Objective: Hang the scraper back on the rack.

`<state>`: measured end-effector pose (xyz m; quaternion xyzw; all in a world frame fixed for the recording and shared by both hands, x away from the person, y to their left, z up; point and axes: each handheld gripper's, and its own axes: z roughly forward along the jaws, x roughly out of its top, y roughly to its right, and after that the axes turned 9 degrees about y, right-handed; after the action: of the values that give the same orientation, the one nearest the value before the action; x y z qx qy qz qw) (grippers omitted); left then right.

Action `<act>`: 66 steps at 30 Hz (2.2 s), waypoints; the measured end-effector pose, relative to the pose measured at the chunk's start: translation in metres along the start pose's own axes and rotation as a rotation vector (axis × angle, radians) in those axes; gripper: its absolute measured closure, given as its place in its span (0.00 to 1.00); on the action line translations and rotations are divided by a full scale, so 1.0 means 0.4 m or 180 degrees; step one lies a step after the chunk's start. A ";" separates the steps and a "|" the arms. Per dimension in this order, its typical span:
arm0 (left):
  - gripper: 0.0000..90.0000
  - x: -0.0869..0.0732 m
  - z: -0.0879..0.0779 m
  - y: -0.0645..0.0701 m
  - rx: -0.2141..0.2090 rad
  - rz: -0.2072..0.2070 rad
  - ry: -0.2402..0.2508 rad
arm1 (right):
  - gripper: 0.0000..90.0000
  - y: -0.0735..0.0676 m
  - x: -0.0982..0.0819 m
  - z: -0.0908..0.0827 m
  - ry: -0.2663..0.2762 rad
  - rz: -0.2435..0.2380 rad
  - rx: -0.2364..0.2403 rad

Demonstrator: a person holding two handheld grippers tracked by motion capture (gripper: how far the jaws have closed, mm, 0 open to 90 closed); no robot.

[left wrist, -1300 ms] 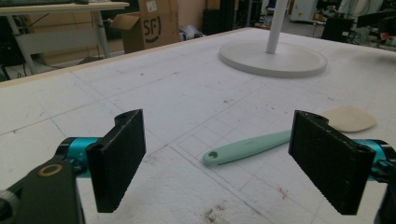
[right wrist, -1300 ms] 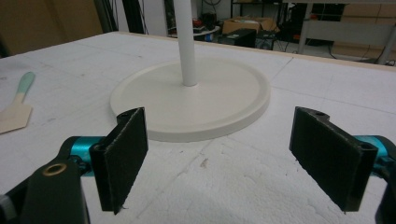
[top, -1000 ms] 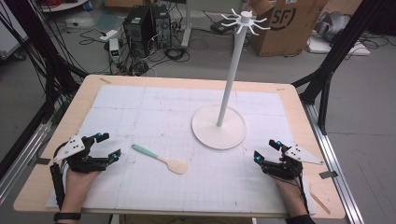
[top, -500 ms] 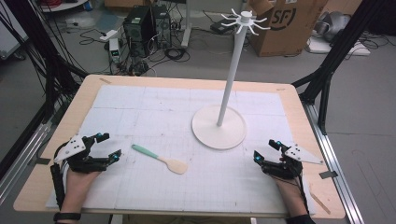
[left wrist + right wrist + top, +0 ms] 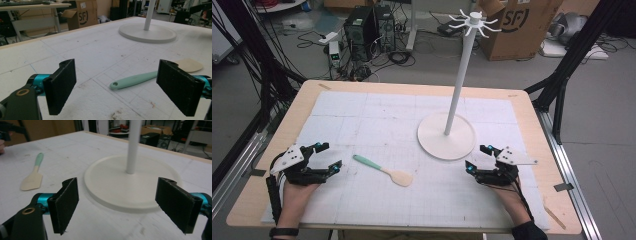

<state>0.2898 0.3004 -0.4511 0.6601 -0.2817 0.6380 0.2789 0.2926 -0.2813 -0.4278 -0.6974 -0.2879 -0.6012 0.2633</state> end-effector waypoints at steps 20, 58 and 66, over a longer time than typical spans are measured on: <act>0.19 0.000 0.001 0.002 0.0008 0.0010 -0.0004 | 0.27 -0.167 0.053 0.318 -0.0405 -0.0085 0.0920; 0.19 0.001 0.004 0.006 0.0008 0.0082 -0.0052 | 0.77 -0.372 0.008 0.529 -0.1302 -0.0547 0.1193; 0.19 0.001 0.005 0.008 0.0000 0.0086 -0.0057 | 0.89 -0.379 0.011 0.529 -0.1379 -0.0419 0.1216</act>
<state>0.2890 0.2967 -0.4509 0.6619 -0.2931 0.6358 0.2678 0.3294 -0.0245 -0.4497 -0.7272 -0.4900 -0.3890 0.2826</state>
